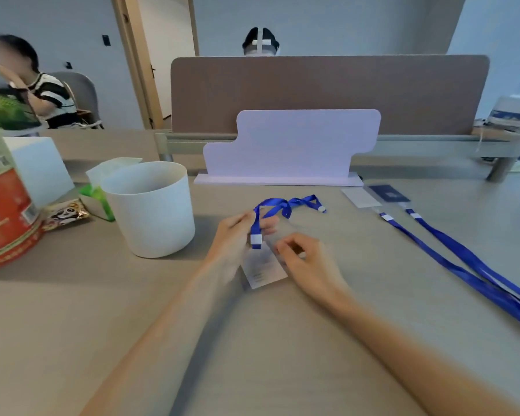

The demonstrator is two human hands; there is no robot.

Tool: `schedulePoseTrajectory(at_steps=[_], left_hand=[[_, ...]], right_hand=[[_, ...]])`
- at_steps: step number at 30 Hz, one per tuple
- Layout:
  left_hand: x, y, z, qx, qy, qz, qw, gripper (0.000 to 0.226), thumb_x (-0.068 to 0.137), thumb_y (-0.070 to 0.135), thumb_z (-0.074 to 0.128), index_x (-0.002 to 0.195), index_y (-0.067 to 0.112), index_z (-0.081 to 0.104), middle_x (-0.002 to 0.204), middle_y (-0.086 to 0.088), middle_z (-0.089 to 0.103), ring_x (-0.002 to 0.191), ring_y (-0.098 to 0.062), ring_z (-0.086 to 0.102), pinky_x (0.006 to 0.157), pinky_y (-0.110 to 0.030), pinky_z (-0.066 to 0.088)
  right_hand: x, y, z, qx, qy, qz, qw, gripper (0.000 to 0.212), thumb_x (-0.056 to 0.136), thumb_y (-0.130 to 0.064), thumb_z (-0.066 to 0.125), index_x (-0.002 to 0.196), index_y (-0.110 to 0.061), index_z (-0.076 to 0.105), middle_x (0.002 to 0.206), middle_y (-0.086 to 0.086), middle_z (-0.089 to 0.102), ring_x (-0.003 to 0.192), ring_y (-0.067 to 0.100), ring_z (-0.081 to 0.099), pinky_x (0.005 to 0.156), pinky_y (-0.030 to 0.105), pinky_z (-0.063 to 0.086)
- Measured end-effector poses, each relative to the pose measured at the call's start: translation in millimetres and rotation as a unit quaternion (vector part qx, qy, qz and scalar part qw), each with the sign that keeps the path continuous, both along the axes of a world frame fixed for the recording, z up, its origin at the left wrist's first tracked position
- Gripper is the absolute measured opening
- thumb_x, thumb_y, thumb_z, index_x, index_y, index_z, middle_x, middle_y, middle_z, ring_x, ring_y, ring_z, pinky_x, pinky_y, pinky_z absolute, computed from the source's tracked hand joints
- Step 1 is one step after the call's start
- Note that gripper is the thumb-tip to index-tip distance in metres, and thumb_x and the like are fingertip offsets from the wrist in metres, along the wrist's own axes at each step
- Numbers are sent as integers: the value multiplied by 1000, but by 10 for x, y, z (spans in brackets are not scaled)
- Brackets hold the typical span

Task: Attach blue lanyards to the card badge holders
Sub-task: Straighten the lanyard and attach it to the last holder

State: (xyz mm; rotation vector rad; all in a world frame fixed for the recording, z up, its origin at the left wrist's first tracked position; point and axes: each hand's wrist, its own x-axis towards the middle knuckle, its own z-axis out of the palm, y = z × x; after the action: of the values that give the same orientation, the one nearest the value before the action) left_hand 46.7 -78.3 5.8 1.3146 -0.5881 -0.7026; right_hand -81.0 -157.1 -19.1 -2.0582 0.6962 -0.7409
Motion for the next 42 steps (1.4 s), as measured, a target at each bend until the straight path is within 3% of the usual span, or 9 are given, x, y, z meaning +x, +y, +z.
schedulePoseTrajectory(at_steps=[8, 10, 14, 17, 25, 29, 34, 37, 42], left_hand=[[-230, -148, 41, -67, 22, -79, 994, 26, 101, 10, 42, 114, 15, 64, 118, -7, 70, 115, -11, 63, 82, -22, 54], [-276, -227, 5, -64, 28, -85, 994, 27, 100, 9, 44, 121, 12, 62, 119, -8, 69, 117, -12, 62, 91, -26, 51], [-346, -299, -43, -58, 38, -54, 996, 28, 96, 7, 55, 123, 9, 59, 112, -8, 72, 111, -18, 66, 73, -21, 55], [-289, -253, -21, -119, 91, -20, 988, 29, 92, 1, 55, 120, 4, 57, 112, -15, 71, 108, -23, 68, 90, -29, 54], [-69, -193, -108, -136, 182, 60, 972, 23, 95, 11, 53, 112, 1, 65, 109, -11, 73, 99, -19, 71, 88, -29, 54], [-13, -179, -101, -159, 221, 114, 955, 19, 96, 10, 54, 110, 3, 63, 100, -8, 75, 94, -17, 72, 81, -25, 55], [68, -133, -115, -155, 224, 186, 944, 17, 95, 11, 58, 110, 3, 58, 94, -6, 75, 80, -13, 73, 87, -27, 55], [64, -120, -113, -140, 186, 174, 957, 14, 96, 12, 56, 108, 4, 59, 96, -4, 74, 81, -12, 73, 91, -28, 52], [-51, -157, -134, -110, 105, 96, 984, 26, 99, 12, 50, 117, -4, 59, 113, -14, 71, 92, -21, 73, 85, -25, 56]], right_hand=[[-275, -75, 71, 101, -42, 42, 993, 18, 92, -33, 60, 94, -21, 73, 87, -10, 75, 81, -1, 68, 74, 15, 47], [-281, -73, 85, 105, -27, 64, 992, 19, 92, -33, 61, 94, -18, 72, 82, -6, 72, 70, 3, 61, 66, 16, 44], [-270, -97, 64, 106, -42, 65, 991, 21, 94, -22, 59, 86, -4, 67, 75, 11, 68, 61, 6, 52, 58, 15, 41], [-276, -151, 79, 144, -55, 63, 986, 20, 96, -20, 57, 79, -10, 62, 62, -6, 63, 49, 1, 45, 49, 10, 37], [-299, -270, 111, 117, -3, 83, 990, 27, 96, -17, 52, 73, -16, 67, 66, -1, 54, 64, 14, 38, 56, 25, 28], [-344, -451, 166, 116, 18, 5, 993, 31, 94, -15, 47, 69, -18, 66, 61, -3, 45, 53, 9, 34, 53, 26, 25], [-428, -641, 119, -10, 120, -90, 989, 30, 90, -21, 42, 76, -3, 61, 64, 4, 50, 61, 19, 42, 56, 30, 30], [-453, -650, 54, -171, 241, -120, 948, 31, 93, -28, 39, 76, -11, 58, 76, 2, 54, 84, 25, 49, 69, 35, 35], [-381, -633, -60, -264, 233, -104, 930, 38, 94, -28, 42, 130, -21, 53, 130, 2, 51, 123, 24, 39, 99, 39, 30]])
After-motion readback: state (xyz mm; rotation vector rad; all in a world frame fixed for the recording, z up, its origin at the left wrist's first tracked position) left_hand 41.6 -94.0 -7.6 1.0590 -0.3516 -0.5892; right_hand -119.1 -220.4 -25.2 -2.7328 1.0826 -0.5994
